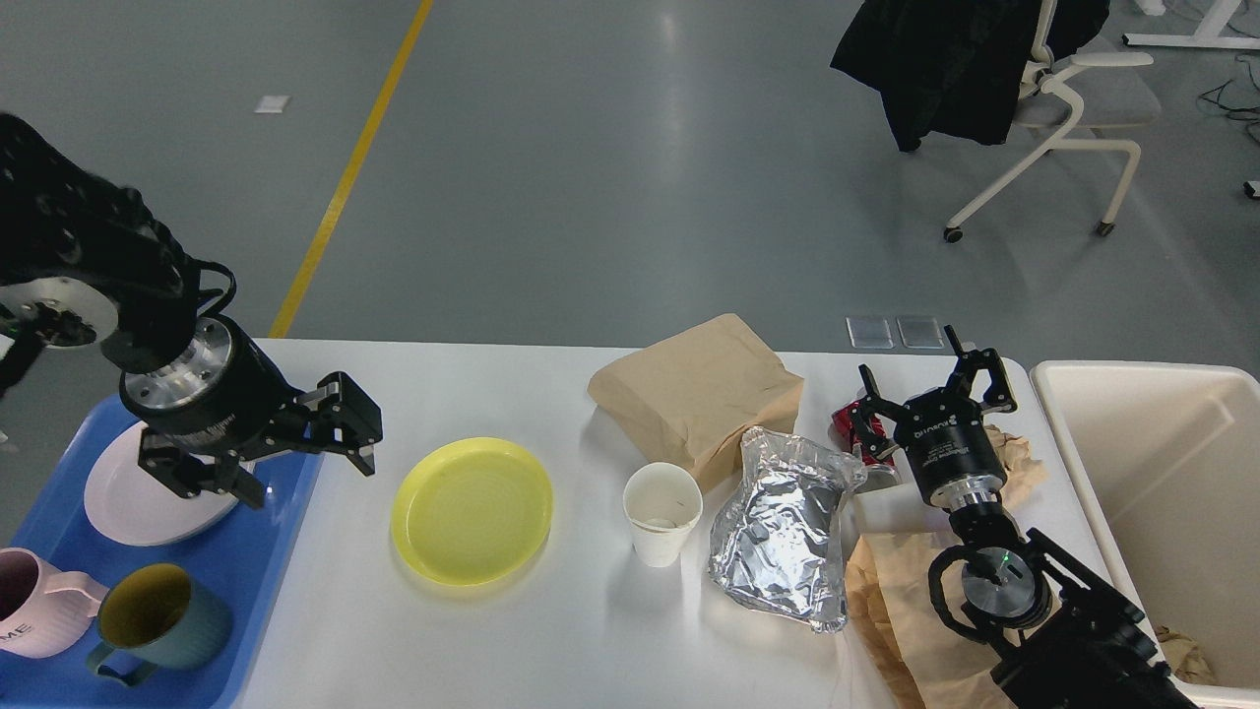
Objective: Tidy desktop
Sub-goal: 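Reach the left gripper to the yellow plate edge and grasp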
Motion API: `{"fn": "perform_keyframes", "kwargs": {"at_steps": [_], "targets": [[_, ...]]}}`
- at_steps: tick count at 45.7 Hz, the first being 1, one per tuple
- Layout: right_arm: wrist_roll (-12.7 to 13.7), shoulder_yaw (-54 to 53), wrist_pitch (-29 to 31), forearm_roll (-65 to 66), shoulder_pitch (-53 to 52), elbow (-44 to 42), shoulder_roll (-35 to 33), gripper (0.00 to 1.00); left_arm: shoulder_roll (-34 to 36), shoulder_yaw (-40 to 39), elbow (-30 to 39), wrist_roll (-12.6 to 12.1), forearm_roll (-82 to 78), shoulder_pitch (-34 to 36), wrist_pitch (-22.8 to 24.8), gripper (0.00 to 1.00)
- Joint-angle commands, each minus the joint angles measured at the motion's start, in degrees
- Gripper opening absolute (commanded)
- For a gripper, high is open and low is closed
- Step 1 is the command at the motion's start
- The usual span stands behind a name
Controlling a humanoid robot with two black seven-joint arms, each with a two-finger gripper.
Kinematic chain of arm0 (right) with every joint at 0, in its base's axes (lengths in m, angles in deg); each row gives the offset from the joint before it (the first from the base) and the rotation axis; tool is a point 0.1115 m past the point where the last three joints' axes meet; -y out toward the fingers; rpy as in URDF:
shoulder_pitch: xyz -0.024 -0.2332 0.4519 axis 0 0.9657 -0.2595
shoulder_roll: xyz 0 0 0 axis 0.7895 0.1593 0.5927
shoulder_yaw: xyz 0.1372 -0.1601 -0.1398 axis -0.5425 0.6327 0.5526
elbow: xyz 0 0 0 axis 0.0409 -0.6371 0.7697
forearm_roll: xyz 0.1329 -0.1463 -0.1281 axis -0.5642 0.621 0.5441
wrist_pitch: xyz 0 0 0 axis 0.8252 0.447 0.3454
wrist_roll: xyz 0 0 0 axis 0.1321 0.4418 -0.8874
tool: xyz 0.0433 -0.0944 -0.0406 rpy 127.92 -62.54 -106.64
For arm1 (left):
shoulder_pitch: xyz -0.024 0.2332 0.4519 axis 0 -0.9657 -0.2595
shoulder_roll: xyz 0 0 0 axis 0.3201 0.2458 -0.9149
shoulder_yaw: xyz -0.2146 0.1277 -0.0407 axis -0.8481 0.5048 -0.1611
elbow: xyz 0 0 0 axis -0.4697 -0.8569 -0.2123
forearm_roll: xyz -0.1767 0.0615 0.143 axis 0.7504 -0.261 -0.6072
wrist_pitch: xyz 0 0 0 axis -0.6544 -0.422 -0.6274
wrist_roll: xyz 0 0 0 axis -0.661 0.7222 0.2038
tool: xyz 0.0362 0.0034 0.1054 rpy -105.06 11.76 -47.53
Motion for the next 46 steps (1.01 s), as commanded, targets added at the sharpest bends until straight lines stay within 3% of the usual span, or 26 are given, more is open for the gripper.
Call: {"fn": "perform_keyframes", "kwargs": {"at_steps": [1, 8, 12, 28, 36, 41, 46], "targets": [[0.1, 0.1, 0.0, 0.0, 0.0, -0.1, 0.0, 1.0, 0.6, -4.1, -3.7, -0.3, 1.8, -13.2, -9.5, 0.94], [0.0, 0.0, 0.0, 0.0, 0.0, 0.0, 0.0, 1.0, 2.0, -11.0, -9.3, -0.8, 6.2, -26.7, -21.9, 0.94], [0.0, 0.0, 0.0, 0.0, 0.0, 0.0, 0.0, 1.0, 2.0, -14.7, -13.9, -1.3, 7.9, -32.8, -25.8, 0.94], [0.0, 0.0, 0.0, 0.0, 0.0, 0.0, 0.0, 1.0, 3.5, -24.0, -26.0, -2.0, 7.8, -46.3, -28.5, 0.93], [0.0, 0.0, 0.0, 0.0, 0.0, -0.1, 0.0, 1.0, 3.5, -25.3, -28.2, -2.0, 7.8, -48.3, -28.7, 0.93], [0.0, 0.0, 0.0, 0.0, 0.0, 0.0, 0.0, 1.0, 3.4, -26.9, -28.8, -2.0, 7.8, -49.5, -29.0, 0.86], [0.0, 0.0, 0.0, 0.0, 0.0, -0.1, 0.0, 1.0, 3.4, -27.1, -29.4, -2.0, 7.6, -50.4, -28.7, 0.7]]}}
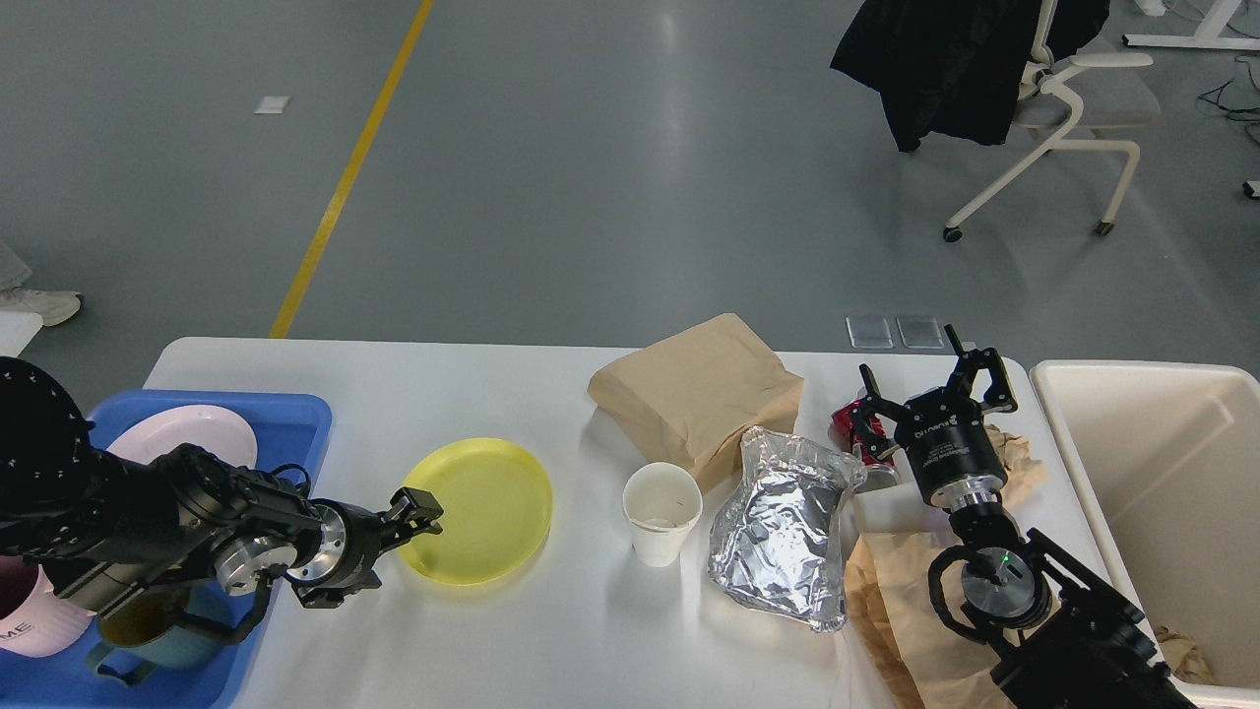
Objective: Tidy desktop
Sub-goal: 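Reach the left gripper to the yellow plate edge and grasp, then lift the yellow plate and stack it on the pink plate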
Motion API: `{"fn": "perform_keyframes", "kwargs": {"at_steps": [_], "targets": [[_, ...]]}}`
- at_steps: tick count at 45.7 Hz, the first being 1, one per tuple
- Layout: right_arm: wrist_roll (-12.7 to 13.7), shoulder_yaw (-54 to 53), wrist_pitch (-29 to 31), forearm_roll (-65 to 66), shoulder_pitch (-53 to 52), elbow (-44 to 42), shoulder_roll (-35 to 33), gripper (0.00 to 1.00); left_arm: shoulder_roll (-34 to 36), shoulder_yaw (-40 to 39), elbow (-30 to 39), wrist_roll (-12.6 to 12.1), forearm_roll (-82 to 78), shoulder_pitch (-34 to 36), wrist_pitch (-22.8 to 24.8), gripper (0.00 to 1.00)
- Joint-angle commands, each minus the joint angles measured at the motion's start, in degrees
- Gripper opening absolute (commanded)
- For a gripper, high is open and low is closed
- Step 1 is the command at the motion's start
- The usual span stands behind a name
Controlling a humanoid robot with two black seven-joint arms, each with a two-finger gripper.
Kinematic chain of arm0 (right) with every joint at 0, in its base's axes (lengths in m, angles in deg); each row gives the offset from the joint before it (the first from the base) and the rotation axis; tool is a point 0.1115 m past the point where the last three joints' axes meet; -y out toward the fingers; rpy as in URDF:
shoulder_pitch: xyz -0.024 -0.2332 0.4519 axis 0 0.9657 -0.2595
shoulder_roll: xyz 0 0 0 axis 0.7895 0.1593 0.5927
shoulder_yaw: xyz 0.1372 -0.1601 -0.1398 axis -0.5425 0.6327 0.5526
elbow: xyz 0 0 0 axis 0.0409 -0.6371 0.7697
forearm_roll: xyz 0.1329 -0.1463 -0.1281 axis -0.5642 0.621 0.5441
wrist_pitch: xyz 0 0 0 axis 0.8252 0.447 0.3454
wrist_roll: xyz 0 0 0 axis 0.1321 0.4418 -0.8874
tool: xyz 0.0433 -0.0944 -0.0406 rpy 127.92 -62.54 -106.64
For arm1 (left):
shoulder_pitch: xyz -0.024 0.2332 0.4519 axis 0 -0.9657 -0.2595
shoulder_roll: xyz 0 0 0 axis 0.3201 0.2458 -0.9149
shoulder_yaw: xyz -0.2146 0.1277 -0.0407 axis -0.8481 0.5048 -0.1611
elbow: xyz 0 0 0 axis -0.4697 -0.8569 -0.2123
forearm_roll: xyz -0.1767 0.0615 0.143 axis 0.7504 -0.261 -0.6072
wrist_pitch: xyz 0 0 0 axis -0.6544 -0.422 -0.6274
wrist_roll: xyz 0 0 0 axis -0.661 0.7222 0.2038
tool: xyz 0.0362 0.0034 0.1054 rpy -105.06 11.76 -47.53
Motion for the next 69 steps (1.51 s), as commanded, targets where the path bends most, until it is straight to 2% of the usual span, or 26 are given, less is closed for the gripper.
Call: {"fn": "perform_keyframes", "kwargs": {"at_steps": [1, 10, 13, 18, 34, 46, 54, 57, 60, 69], "targets": [[0.0, 0.0, 0.0, 0.0, 0.0, 0.0, 0.0, 1.0, 0.0, -0.4, -0.7, 0.0, -0.3, -0.8, 0.1, 0.69], [0.0, 0.0, 0.0, 0.0, 0.0, -0.1, 0.0, 1.0, 0.0, -1.5, -1.9, -0.1, -0.3, -1.6, 0.7, 0.45], [0.0, 0.0, 0.0, 0.0, 0.0, -0.1, 0.0, 1.0, 0.0, -1.8, -1.9, -1.9, -0.3, -1.6, 0.9, 0.33], [0.1, 0.0, 0.0, 0.0, 0.0, -0.1, 0.0, 1.0, 0.0, -2.2, -2.1, -3.6, -0.3, -1.6, 1.1, 0.24], [0.0, 0.0, 0.0, 0.0, 0.0, 0.0, 0.0, 1.0, 0.0, -2.2, -3.1, -3.6, -0.3, -2.1, 4.6, 0.0], [0.0, 0.0, 0.0, 0.0, 0.0, -0.1, 0.0, 1.0, 0.2, -2.2, -3.2, -3.6, -0.4, -2.0, 6.0, 0.0], [0.0, 0.0, 0.0, 0.0, 0.0, -0.1, 0.0, 1.0, 0.2, -2.1, -2.3, -3.5, -0.4, -0.7, 8.7, 0.0], [0.0, 0.0, 0.0, 0.0, 0.0, -0.1, 0.0, 1.0, 1.4, -1.3, 0.2, -3.6, -0.4, 2.9, 10.5, 0.0], [0.0, 0.0, 0.0, 0.0, 0.0, -0.1, 0.0, 1.0, 4.4, 1.4, 6.3, -3.5, -0.4, 8.9, 12.4, 0.0], [0.0, 0.0, 0.0, 0.0, 0.0, -0.1, 0.0, 1.0, 8.7, 12.3, 23.1, -3.5, -0.3, 30.9, 16.3, 0.0]]}}
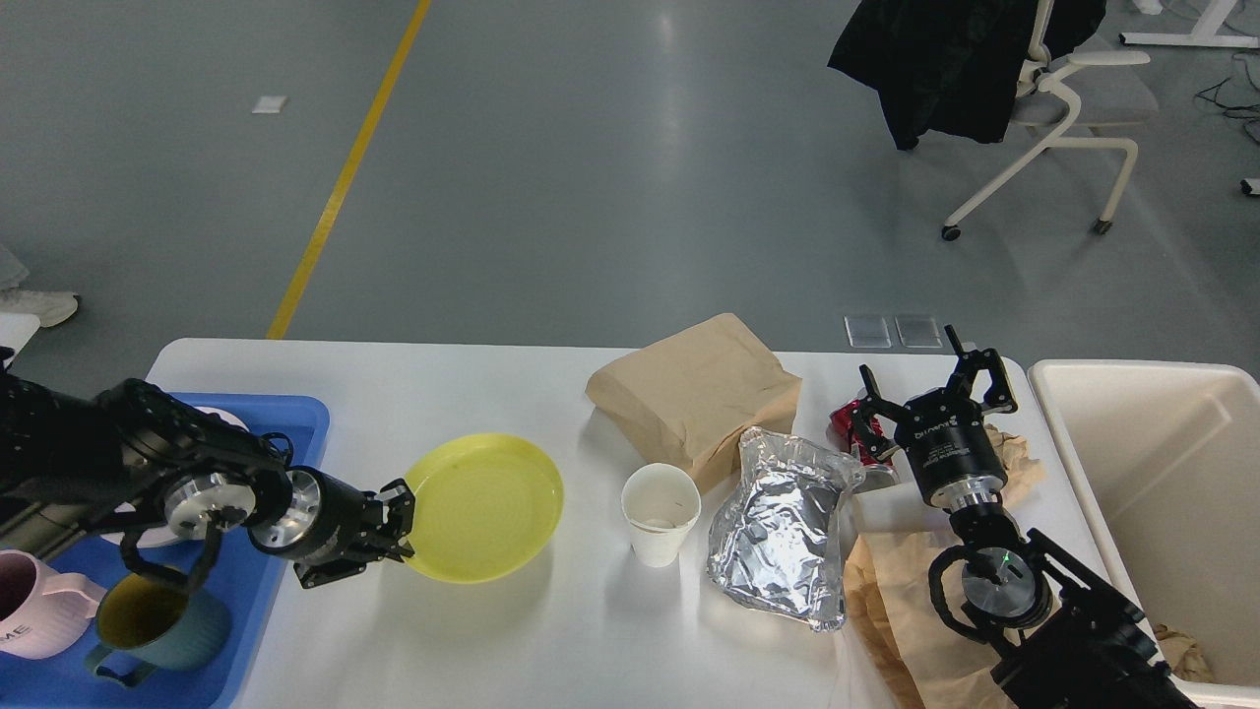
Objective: Tidy desktop
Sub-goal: 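Lift the yellow plate and stack it on the pink plate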
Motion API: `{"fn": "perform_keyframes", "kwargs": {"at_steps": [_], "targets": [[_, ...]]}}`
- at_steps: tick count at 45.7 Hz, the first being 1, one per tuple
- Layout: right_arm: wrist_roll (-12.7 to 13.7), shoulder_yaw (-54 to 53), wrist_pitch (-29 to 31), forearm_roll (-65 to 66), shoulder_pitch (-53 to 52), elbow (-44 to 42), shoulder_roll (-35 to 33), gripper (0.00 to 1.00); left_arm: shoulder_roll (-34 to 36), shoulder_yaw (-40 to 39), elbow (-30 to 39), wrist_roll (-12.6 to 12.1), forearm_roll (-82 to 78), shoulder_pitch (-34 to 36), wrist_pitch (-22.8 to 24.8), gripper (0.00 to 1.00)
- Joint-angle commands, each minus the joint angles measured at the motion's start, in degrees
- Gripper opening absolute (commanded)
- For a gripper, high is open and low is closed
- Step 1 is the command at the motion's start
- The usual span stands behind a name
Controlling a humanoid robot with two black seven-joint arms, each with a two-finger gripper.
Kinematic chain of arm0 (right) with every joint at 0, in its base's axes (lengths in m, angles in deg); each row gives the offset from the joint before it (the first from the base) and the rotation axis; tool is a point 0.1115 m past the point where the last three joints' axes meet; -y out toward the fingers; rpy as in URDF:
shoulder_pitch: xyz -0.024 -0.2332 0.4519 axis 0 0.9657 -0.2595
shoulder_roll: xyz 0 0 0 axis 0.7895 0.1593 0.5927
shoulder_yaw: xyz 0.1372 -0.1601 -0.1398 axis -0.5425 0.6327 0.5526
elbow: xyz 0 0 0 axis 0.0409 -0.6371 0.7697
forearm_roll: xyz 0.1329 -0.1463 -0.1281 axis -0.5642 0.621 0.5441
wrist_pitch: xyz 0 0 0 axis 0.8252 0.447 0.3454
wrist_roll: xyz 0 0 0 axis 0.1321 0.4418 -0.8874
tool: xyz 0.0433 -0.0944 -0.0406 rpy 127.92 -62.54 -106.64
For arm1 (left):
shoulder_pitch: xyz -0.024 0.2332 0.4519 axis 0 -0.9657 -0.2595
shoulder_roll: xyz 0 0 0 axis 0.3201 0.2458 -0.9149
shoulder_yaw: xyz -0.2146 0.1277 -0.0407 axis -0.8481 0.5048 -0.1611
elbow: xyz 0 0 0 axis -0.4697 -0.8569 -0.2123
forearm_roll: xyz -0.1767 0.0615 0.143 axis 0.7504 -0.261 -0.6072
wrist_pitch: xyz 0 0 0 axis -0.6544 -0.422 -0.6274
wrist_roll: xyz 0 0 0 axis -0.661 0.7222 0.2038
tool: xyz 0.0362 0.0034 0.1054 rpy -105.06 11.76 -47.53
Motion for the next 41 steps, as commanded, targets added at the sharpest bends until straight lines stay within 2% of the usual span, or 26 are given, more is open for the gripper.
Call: {"fn": "perform_keyframes", "kwargs": {"at_steps": [1, 7, 11, 15, 20, 25, 32, 36, 41], "targets": [[0.1, 0.0, 0.0, 0.0, 0.0, 0.0, 0.0, 1.0, 1.8, 7.6, 10.4, 0.0, 0.1, 14.3, 3.3, 0.0], [0.0, 0.0, 0.0, 0.0, 0.0, 0.0, 0.0, 1.0, 2.2, 14.6, 17.4, 0.0, 0.4, 27.8, 6.4, 0.0], [0.0, 0.0, 0.0, 0.0, 0.0, 0.0, 0.0, 1.0, 2.2, 17.7, 19.3, 0.1, 0.3, 33.9, 9.6, 0.0], [0.0, 0.0, 0.0, 0.0, 0.0, 0.0, 0.0, 1.0, 2.5, 19.9, 19.0, 0.4, 0.3, 35.9, 13.1, 0.0], [0.0, 0.0, 0.0, 0.0, 0.0, 0.0, 0.0, 1.0, 5.4, 22.3, 14.3, 0.3, 0.1, 34.9, 14.4, 0.0], [0.0, 0.0, 0.0, 0.0, 0.0, 0.1, 0.0, 1.0, 11.0, 24.2, 5.3, 0.2, -1.1, 27.8, 17.5, 0.0], [0.0, 0.0, 0.0, 0.0, 0.0, 0.1, 0.0, 1.0, 19.1, 22.8, -12.9, 0.2, -2.4, 14.0, 22.2, 0.0], [0.0, 0.0, 0.0, 0.0, 0.0, 0.1, 0.0, 1.0, 23.0, 18.8, -22.7, -0.1, -2.4, 6.1, 22.9, 0.0], [0.0, 0.0, 0.0, 0.0, 0.0, 0.1, 0.0, 1.0, 24.7, 10.8, -33.6, -0.7, -2.3, -5.1, 22.9, 0.0]]}}
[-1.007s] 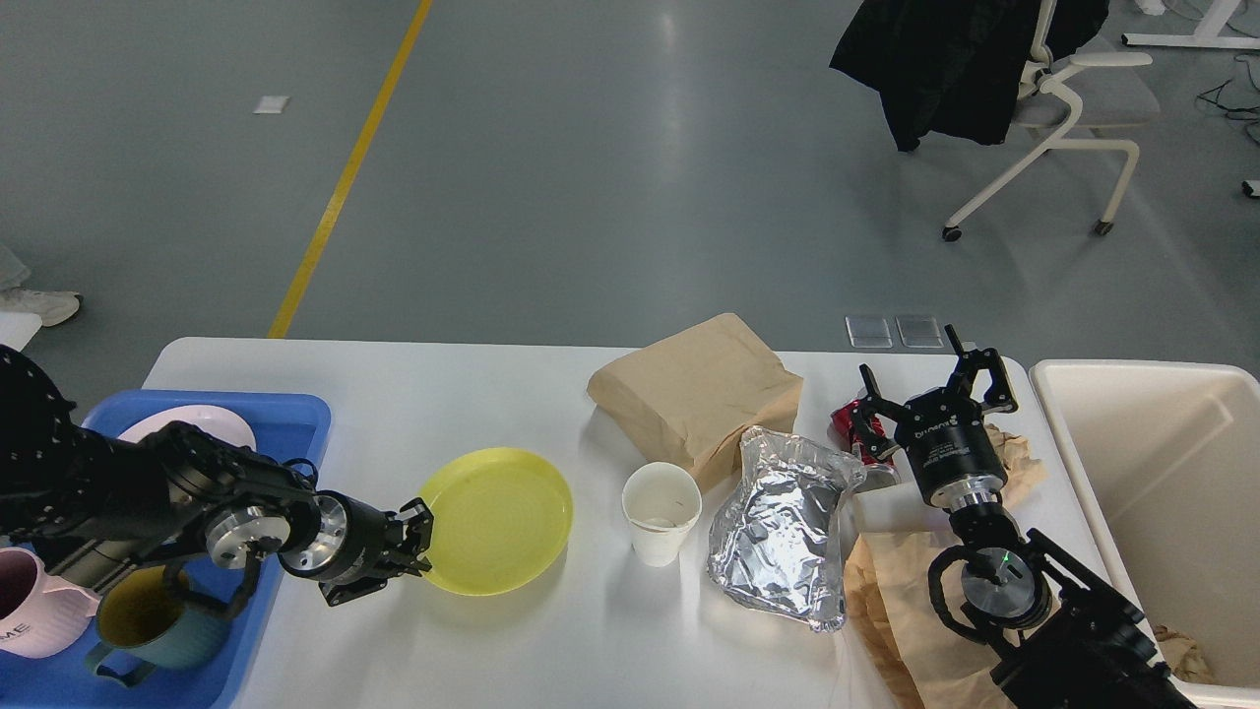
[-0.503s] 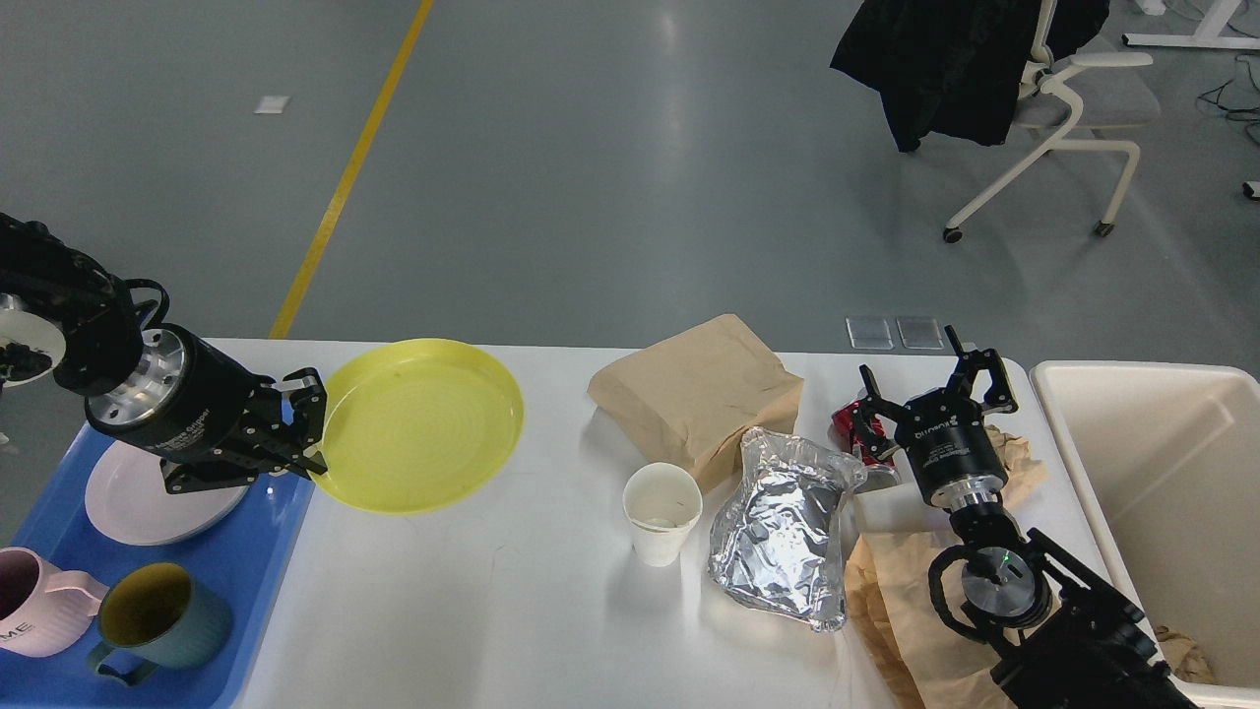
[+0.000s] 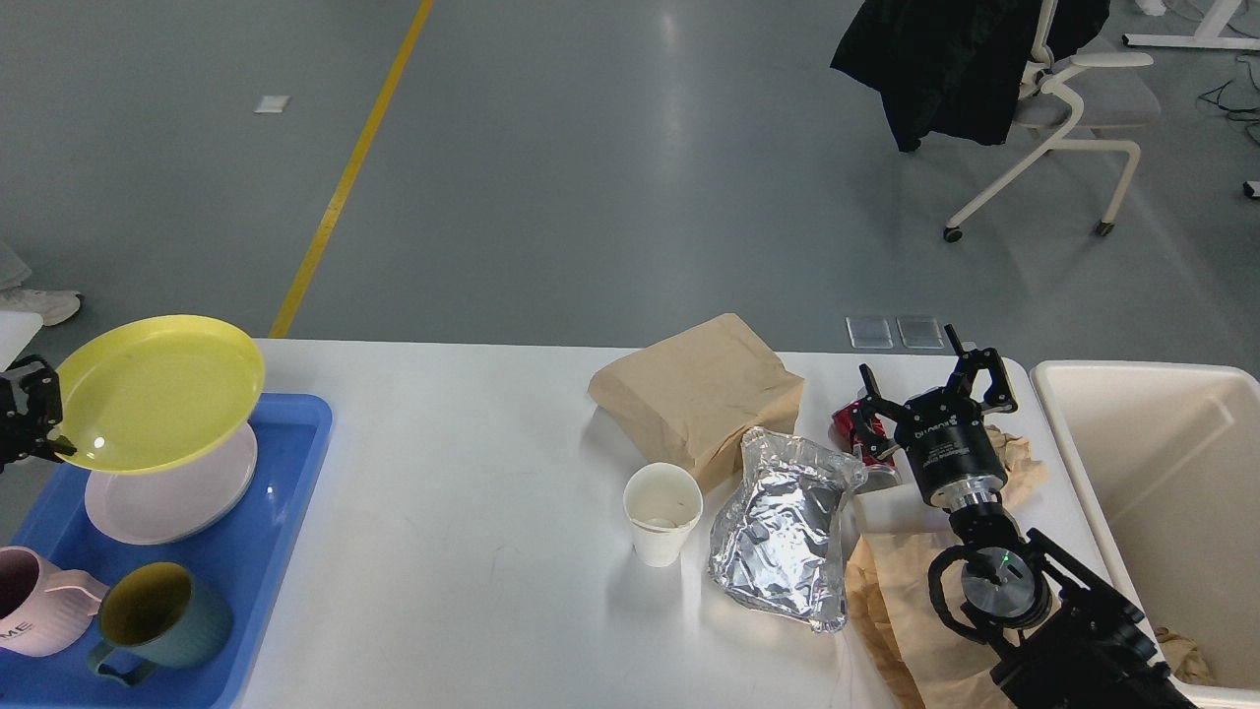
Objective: Tidy desktop
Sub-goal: 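Lift the yellow plate and stack it on the pink plate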
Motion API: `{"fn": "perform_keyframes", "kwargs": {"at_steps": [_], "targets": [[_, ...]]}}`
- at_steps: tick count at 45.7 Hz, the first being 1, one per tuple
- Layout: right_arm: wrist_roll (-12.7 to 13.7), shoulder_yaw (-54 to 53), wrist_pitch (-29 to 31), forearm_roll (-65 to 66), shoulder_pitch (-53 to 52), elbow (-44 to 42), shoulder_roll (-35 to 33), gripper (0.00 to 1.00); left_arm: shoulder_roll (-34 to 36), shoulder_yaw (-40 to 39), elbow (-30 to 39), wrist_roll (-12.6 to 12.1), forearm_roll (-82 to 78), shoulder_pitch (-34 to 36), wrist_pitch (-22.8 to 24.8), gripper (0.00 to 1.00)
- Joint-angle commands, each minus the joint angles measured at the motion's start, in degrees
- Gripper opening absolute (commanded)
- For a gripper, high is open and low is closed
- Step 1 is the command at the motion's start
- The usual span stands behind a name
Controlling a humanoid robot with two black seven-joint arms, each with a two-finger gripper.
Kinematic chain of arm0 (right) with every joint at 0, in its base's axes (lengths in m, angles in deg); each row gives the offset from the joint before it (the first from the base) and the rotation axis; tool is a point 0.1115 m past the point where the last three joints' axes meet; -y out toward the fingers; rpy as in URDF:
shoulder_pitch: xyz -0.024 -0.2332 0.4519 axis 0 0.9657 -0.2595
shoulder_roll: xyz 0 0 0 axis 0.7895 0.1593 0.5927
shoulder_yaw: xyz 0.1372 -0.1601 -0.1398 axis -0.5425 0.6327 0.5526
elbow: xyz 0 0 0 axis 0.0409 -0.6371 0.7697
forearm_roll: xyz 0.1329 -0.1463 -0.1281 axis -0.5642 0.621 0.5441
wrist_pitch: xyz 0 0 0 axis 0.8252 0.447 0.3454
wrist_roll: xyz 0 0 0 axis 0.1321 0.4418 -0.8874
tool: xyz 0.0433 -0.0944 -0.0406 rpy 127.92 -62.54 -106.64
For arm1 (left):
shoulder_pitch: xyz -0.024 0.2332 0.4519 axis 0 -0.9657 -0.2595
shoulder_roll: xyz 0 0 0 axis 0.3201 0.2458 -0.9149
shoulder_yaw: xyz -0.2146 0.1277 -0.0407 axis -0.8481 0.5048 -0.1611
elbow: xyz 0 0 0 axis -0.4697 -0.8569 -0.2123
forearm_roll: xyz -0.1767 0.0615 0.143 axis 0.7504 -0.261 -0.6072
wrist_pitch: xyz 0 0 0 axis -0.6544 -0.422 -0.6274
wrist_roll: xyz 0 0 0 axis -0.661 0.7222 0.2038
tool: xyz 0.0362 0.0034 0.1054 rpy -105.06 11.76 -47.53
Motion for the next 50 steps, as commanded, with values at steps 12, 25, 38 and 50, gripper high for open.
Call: {"fn": "perform_keyframes", "kwargs": {"at_steps": [12, 25, 38, 50], "targets": [[0.0, 0.0, 0.0, 0.0, 0.0, 0.0, 0.0, 1.0, -1.6, -27.2, -28.2, -10.4, 0.2, -30.5, -2.8, 0.0], [0.0, 0.0, 0.0, 0.0, 0.0, -0.1, 0.0, 1.0, -6.3, -29.6, -31.4, -11.8, 0.0, -34.6, -12.5, 0.0], [0.0, 0.0, 0.0, 0.0, 0.0, -0.1, 0.0, 1.0, -9.8, -31.1, -31.4, -12.0, -3.5, -38.1, -17.4, 0.0], [0.1, 0.0, 0.0, 0.0, 0.0, -0.1, 0.0, 1.0, -9.8, -31.9, -31.3, -11.9, -3.6, -38.9, -18.8, 0.0]]}}
